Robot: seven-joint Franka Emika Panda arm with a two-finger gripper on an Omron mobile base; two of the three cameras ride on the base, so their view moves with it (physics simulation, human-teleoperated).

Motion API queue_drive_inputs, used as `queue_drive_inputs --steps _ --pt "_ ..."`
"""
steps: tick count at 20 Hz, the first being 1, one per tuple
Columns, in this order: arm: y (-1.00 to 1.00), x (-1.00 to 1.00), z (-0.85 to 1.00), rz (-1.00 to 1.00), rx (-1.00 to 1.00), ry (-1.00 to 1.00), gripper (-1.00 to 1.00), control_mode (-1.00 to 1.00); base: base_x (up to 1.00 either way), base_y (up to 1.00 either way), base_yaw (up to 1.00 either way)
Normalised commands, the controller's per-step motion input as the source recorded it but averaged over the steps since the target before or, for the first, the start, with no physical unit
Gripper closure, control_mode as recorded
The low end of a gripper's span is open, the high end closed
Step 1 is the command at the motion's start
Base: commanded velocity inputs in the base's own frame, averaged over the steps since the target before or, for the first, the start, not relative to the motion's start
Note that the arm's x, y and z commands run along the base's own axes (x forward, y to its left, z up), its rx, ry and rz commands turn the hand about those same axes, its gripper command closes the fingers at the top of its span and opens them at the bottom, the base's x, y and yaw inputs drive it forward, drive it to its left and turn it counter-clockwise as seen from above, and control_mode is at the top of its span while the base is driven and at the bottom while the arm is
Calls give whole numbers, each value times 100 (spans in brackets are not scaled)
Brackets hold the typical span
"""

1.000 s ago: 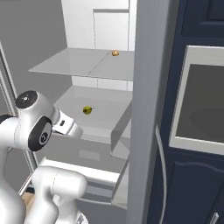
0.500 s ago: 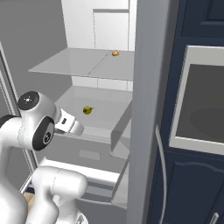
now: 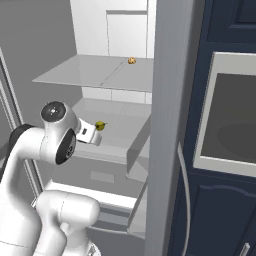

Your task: Pick up the pear and apple from the fridge and place one fruit on each plate on the dining counter.

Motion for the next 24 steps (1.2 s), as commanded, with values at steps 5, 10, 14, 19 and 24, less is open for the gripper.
queue_drive_inputs --steps 5,10,14,19,24 --pt "56 32 -17 0 -2 3 -100 -100 0 0 0" --pt "20 51 -20 1 0 2 -100 -100 0 0 0" --pt "11 59 -13 0 0 2 -100 -100 0 0 0" --pt "6 59 -8 0 0 8 -100 -100 0 0 0" --pt "0 57 -13 0 0 10 -100 -100 0 0 0"
